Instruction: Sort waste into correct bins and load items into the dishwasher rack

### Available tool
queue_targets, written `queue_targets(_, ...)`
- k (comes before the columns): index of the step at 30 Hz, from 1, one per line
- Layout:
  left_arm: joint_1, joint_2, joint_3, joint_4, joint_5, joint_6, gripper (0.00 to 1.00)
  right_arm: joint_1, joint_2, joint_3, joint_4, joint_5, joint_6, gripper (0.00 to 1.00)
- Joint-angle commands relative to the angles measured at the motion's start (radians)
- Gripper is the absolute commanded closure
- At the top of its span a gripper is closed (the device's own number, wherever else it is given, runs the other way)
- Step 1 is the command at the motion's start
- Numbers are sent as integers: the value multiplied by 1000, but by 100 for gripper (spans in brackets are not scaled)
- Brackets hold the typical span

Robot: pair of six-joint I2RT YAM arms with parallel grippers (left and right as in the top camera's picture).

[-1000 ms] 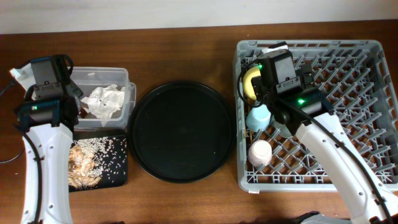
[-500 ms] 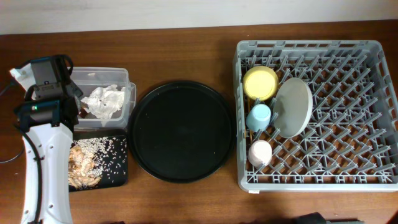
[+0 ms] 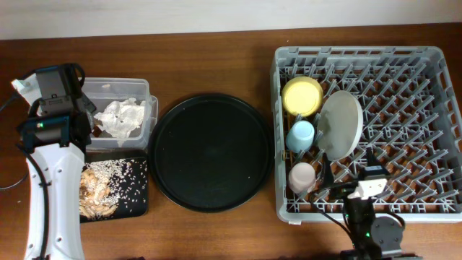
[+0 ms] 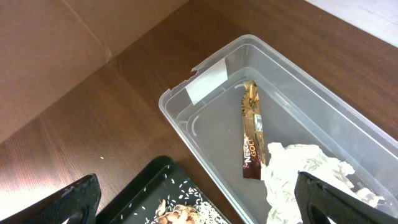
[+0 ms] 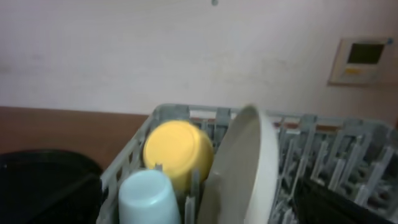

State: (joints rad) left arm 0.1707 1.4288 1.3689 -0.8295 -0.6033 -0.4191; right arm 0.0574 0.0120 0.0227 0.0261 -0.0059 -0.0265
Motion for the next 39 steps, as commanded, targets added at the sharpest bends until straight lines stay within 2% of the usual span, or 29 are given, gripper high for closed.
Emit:
queue_targets(1,2,-6,8,1,-14,9,1,-6,-8,-17,11,-21,8,2)
queue_targets(4,2,-6,8,1,-14,9,1,-6,-8,-17,-105,-28,8,2)
queue_targets(25,0,-1,6,0,-13,9,1,-6,-6,-17,-104,-28,8,2)
queue_targets(36,0,-614,5,-2,-14,9,1,-6,-6,-17,-104,-28,8,2)
queue_targets(39,-52,-738,-36,-2,-14,9,1,-6,-6,-17,-104,-28,8,2)
